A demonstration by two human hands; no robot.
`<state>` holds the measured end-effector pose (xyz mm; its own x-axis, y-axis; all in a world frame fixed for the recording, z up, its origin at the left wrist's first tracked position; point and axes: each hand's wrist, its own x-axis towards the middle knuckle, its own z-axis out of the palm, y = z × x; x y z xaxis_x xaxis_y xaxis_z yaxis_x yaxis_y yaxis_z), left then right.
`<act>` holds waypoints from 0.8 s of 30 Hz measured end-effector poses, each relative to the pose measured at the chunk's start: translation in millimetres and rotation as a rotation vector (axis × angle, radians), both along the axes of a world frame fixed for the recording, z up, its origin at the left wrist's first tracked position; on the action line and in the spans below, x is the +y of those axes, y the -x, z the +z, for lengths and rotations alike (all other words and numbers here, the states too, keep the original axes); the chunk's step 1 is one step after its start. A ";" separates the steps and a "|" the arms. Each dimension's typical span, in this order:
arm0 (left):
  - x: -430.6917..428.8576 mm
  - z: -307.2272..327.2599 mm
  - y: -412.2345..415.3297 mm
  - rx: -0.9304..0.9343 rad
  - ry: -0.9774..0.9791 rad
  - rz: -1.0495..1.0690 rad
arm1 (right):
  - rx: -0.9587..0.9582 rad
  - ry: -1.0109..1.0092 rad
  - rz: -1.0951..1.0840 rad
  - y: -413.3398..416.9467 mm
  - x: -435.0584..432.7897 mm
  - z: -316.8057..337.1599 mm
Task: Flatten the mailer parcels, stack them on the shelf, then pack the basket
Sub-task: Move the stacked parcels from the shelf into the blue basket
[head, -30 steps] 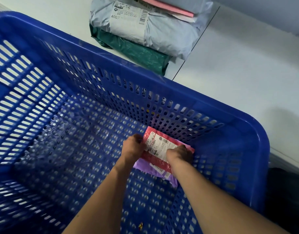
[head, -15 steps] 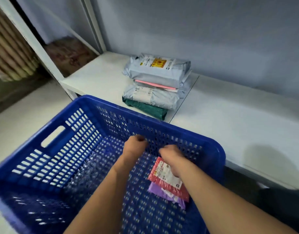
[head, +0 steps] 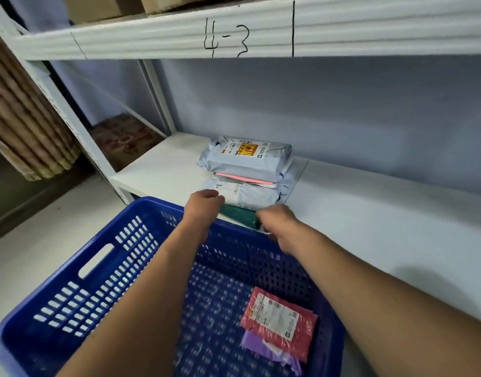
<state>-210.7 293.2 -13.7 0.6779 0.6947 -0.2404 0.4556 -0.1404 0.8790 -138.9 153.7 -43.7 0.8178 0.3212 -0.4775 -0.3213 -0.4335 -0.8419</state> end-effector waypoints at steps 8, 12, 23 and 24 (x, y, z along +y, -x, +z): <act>41.5 -12.5 -76.5 -0.036 -0.057 0.124 | -0.185 0.038 -0.214 -90.5 24.8 -9.8; 66.6 -12.6 -117.7 -0.112 -0.086 0.142 | -0.242 0.135 -0.303 -130.2 38.3 -6.6; 116.8 -27.0 -158.6 0.002 -0.070 -0.033 | -0.311 0.154 -0.166 -172.0 69.2 -21.3; 115.3 -24.8 -158.4 -0.015 -0.050 -0.008 | -0.319 0.157 -0.169 -171.6 68.6 -22.1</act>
